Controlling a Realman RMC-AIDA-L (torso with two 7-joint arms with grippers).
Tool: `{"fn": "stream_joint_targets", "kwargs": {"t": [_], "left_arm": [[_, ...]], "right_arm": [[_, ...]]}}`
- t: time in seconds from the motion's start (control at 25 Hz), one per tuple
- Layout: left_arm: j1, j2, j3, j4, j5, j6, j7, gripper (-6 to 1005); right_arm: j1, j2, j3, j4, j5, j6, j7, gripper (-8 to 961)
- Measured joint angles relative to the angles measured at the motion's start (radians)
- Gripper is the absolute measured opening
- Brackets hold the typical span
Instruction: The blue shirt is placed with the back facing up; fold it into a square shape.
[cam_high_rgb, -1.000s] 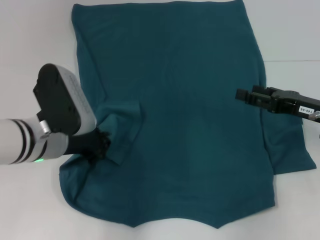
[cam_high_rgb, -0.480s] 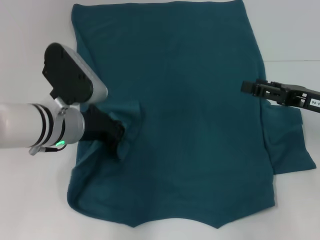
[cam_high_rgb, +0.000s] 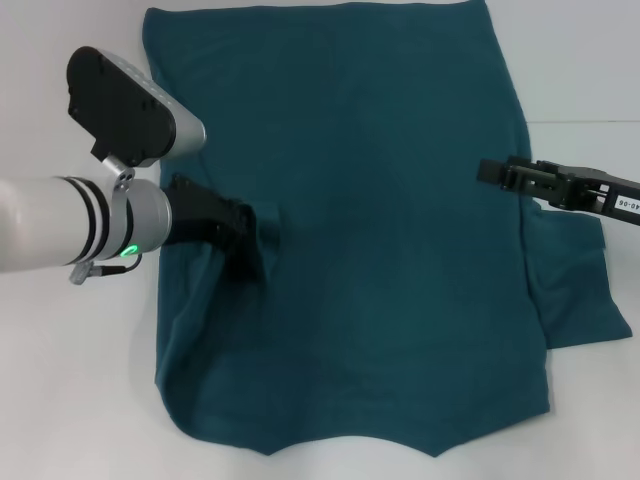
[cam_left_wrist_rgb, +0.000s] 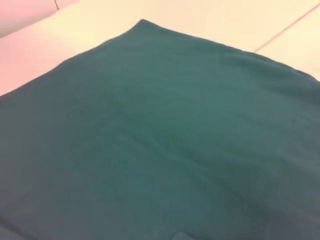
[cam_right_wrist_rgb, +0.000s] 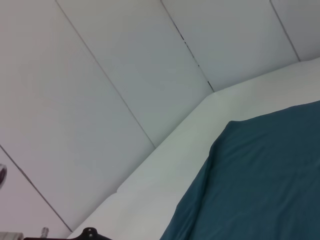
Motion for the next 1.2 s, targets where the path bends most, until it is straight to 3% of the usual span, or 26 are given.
{"fn": "stream_joint_targets", "kwargs": {"t": [0.48,0.96,1.2], "left_arm": [[-0.026,0.003,-0.009,-0.012,0.009,-0.037,-0.090,50],[-0.022,0.007,0.005,0.009,0.059,0.175,-0.061,51],[-0.020,0.008,0.004,0.023,0.082,0.246,-0.055,51]], "right_arm": [[-0.003,0.004,0.012,0.000,0.002,0.005,0.001,820],[0.005,-0.007,0.021,-0.007,0.003,0.006,0.000,820],[0.002,-0.001,0.021,-0.043,0.003,0.007,0.000,820]]}}
